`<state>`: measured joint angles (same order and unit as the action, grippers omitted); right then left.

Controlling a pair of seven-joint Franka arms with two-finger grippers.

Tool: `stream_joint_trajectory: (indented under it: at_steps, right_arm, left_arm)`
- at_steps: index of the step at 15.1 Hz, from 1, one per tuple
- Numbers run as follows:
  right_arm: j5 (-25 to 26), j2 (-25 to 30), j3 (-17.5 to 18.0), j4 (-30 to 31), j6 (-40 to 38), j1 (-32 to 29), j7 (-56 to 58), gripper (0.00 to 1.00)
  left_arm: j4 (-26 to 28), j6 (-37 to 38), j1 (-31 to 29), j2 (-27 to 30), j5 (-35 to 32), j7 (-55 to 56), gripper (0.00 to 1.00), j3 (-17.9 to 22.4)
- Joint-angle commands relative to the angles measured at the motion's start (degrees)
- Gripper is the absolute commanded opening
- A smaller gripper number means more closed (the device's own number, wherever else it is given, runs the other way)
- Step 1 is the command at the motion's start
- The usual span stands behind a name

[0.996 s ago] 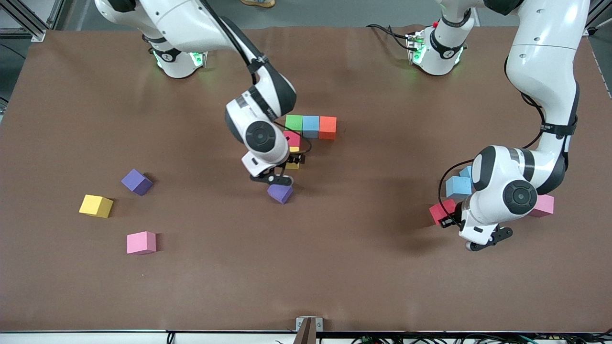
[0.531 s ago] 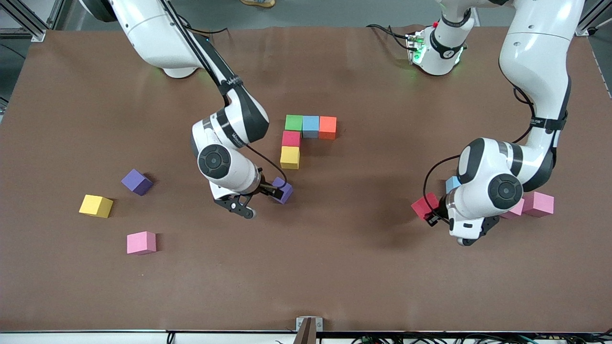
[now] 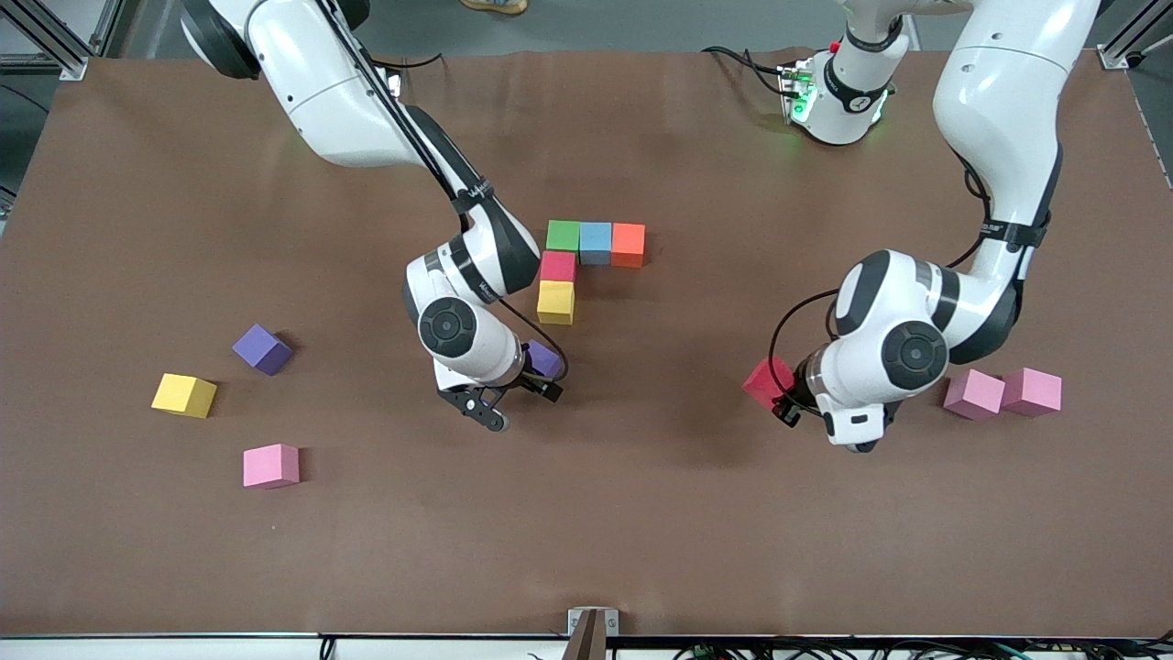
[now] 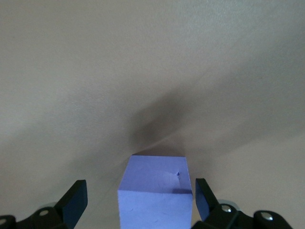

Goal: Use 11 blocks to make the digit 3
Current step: 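Grasp the purple cube with the right gripper while the left gripper carries red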

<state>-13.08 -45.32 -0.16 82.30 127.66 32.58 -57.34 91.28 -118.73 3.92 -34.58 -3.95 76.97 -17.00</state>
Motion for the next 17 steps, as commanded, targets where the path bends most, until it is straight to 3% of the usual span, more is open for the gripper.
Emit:
stream_joint_trajectory:
  at_steps: [1, 5, 8, 10, 12, 17]
  right_arm:
    - [-0.72, -1.08, 0.07, -0.83, -0.48, 0.81, -0.84, 0.99]
    - [-0.8, -1.7, 0.07, -0.04, -0.57, 1.69, -0.84, 0.93]
    - [-0.72, -1.7, 0.33, 0.76, -0.48, 1.78, 0.12, 0.48]
    - [-0.72, -1.52, 0.42, 0.76, -0.92, 1.78, 3.44, 0.36]
    - [-0.72, -1.26, 0.42, 0.76, -1.45, 2.66, 10.29, 0.3]
    - [-0.37, -0.03, 0.42, 3.04, -1.62, 4.59, 19.53, 0.29]
  left_arm:
    - [0.3, 1.04, 2.66, 0.56, 0.26, 8.95, 0.02, 0.21]
    - [0.83, 0.69, 6.17, 0.56, 0.79, 18.45, 0.03, 0.12]
    - [2.85, 0.69, 9.16, 1.09, 0.7, 26.36, 0.03, 0.12]
    - [3.2, 0.43, 10.75, 1.09, 0.7, 31.72, 0.03, 0.04]
    - [3.38, -0.79, 12.06, 0.74, 0.7, 35.68, 0.03, 0.04]
    - [6.28, -6.33, 15.41, 0.74, 0.52, 45.45, 0.03, 0.04]
